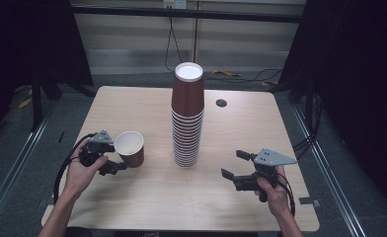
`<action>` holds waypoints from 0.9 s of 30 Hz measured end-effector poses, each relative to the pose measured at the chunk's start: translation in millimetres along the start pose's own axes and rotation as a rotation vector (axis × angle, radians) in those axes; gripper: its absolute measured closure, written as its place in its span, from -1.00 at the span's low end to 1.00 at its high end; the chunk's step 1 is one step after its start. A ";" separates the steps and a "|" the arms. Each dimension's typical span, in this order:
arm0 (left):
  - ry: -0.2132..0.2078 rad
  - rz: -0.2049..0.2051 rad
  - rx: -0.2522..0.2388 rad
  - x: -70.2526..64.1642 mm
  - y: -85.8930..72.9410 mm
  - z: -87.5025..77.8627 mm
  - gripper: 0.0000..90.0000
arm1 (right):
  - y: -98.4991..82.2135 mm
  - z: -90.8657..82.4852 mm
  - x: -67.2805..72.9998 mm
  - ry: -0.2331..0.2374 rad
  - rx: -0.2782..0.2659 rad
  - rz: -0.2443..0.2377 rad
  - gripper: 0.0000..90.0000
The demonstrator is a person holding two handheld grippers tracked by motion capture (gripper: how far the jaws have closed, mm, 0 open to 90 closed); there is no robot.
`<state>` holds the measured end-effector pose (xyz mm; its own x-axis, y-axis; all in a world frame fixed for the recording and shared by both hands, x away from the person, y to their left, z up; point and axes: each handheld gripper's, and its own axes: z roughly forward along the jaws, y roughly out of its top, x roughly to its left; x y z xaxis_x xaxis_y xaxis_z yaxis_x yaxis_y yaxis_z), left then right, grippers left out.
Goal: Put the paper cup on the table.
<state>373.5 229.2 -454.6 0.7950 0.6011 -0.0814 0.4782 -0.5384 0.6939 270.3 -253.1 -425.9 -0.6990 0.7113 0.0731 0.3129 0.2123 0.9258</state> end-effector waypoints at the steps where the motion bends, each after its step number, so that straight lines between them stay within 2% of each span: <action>1: 0.008 -0.001 -0.014 -1.4 -1.9 -1.5 -0.65 | -0.1 -0.4 0.2 -0.001 0.000 0.004 -0.69; 6: -0.002 -0.002 -0.080 -14.8 -7.8 -6.9 -0.64 | -0.6 -0.8 -0.6 -0.013 -0.005 0.003 -0.69; 8: -0.012 -0.017 -0.124 -23.0 -9.9 -9.2 -0.64 | -0.9 -0.6 -0.5 -0.014 -0.005 0.002 -0.69; 10: -0.025 -0.025 -0.141 -30.2 -12.3 -10.3 -0.64 | -0.8 -1.0 -0.1 -0.015 -0.006 0.000 -0.69; 12: -0.051 -0.051 -0.164 -38.3 -15.0 -11.2 -0.64 | -0.7 -1.8 -0.1 -0.017 -0.009 0.000 -0.69; 13: -0.061 -0.045 -0.164 -41.9 -15.5 -11.6 -0.63 | -0.8 -1.8 -0.5 -0.018 -0.012 -0.001 -0.69; 15: -0.043 -0.028 -0.174 -48.7 -16.4 -12.1 -0.63 | -1.1 -2.0 -0.8 -0.021 -0.011 0.002 -0.69; 21: -0.080 0.009 -0.242 -67.5 -13.1 -9.7 -0.64 | -1.5 -2.3 -0.9 -0.029 -0.014 0.006 -0.69; 24: -0.086 0.002 -0.265 -74.8 -10.0 -3.3 -0.64 | -2.8 -1.5 -0.2 -0.026 -0.010 0.004 -0.69; 27: -0.113 0.021 -0.297 -84.4 -9.7 3.4 -0.64 | -4.3 -1.6 -0.1 -0.031 -0.010 0.000 -0.69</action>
<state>303.1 181.7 -456.8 0.8479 0.5134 -0.1323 0.3447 -0.3443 0.8733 268.0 -255.1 -429.3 -0.6782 0.7322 0.0620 0.3064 0.2051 0.9296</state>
